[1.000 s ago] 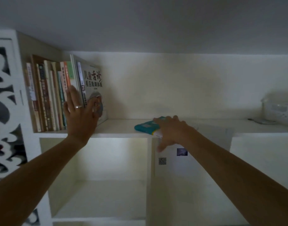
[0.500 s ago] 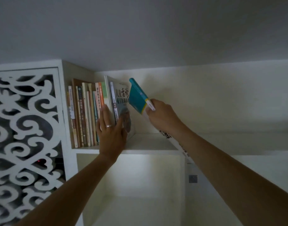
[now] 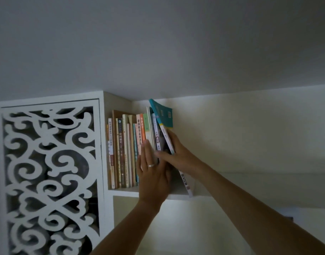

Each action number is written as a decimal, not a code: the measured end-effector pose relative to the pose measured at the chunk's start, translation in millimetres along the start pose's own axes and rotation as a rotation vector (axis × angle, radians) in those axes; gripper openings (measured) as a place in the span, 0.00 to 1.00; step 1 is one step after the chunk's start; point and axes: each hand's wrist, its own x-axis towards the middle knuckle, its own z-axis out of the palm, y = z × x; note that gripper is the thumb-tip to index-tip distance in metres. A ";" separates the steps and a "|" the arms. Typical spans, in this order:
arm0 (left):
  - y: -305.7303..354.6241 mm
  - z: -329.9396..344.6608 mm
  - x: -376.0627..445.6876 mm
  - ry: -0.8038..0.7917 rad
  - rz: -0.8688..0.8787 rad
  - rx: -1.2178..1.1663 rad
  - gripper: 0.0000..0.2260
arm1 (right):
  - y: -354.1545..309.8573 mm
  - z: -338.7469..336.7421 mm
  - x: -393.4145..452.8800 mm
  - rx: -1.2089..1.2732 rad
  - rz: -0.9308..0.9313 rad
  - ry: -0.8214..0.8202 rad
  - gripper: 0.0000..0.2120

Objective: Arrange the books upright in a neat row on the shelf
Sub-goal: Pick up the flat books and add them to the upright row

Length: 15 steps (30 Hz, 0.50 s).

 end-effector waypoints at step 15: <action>-3.5 10.4 0.9 0.103 -0.003 -0.054 0.26 | 49.0 13.8 -44.6 -0.449 0.180 0.019 0.44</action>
